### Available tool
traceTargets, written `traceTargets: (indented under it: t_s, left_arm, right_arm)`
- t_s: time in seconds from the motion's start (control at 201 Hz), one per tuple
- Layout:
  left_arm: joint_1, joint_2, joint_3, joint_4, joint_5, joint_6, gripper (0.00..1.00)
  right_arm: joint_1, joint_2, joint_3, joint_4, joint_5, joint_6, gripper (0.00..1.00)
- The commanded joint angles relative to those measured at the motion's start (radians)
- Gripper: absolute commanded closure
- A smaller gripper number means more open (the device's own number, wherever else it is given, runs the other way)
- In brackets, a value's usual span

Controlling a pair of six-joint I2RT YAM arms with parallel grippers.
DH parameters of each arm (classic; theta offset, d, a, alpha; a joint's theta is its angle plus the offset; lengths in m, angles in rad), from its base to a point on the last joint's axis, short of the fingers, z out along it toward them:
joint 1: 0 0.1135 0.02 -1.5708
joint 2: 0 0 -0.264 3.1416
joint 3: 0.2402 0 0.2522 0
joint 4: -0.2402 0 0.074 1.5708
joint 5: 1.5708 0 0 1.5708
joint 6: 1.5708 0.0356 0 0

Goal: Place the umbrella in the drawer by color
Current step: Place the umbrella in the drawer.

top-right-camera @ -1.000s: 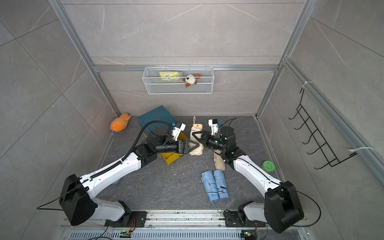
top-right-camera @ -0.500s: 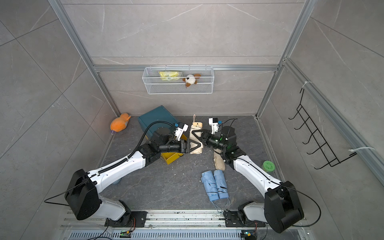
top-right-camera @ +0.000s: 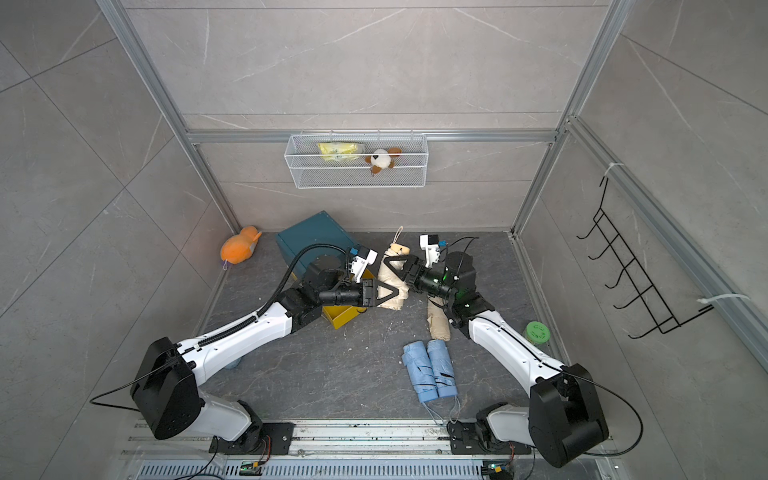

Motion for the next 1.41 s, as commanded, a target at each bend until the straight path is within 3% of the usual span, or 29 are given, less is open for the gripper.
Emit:
traceTargets:
  t_s: [0.0, 0.1, 0.234, 0.254, 0.418, 0.667, 1.135, 1.403]
  left_arm:
    - [0.015, -0.045, 0.011, 0.009, 0.048, 0.054, 0.73]
    - [0.025, -0.06, 0.027, -0.053, 0.061, 0.092, 0.72]
    - [0.032, -0.058, 0.062, -0.125, 0.097, 0.131, 0.72]
    - [0.033, -0.056, 0.065, -0.131, 0.102, 0.134, 0.72]
    - [0.033, -0.054, 0.07, -0.169, 0.128, 0.149, 0.71]
    - [0.033, -0.073, 0.067, -0.186, 0.161, 0.154, 0.71]
    - [0.033, -0.088, 0.053, -0.133, 0.251, 0.122, 0.69]
    - [0.033, -0.089, 0.049, -0.124, 0.268, 0.114, 0.65]
  right_arm:
    - [-0.029, -0.064, 0.018, -0.09, -0.029, -0.089, 0.27]
    - [-0.043, -0.074, 0.078, -0.23, -0.077, -0.19, 0.24]
    - [-0.046, -0.011, 0.176, -0.374, -0.237, -0.292, 0.23]
    - [-0.046, -0.007, 0.183, -0.391, -0.246, -0.305, 0.16]
    - [-0.046, -0.035, 0.207, -0.529, -0.201, -0.416, 0.12]
    - [-0.047, -0.027, 0.188, -0.525, -0.194, -0.418, 0.13]
    - [-0.045, 0.042, 0.121, -0.322, -0.253, -0.302, 0.3]
    - [-0.045, 0.064, 0.101, -0.255, -0.275, -0.261, 0.6]
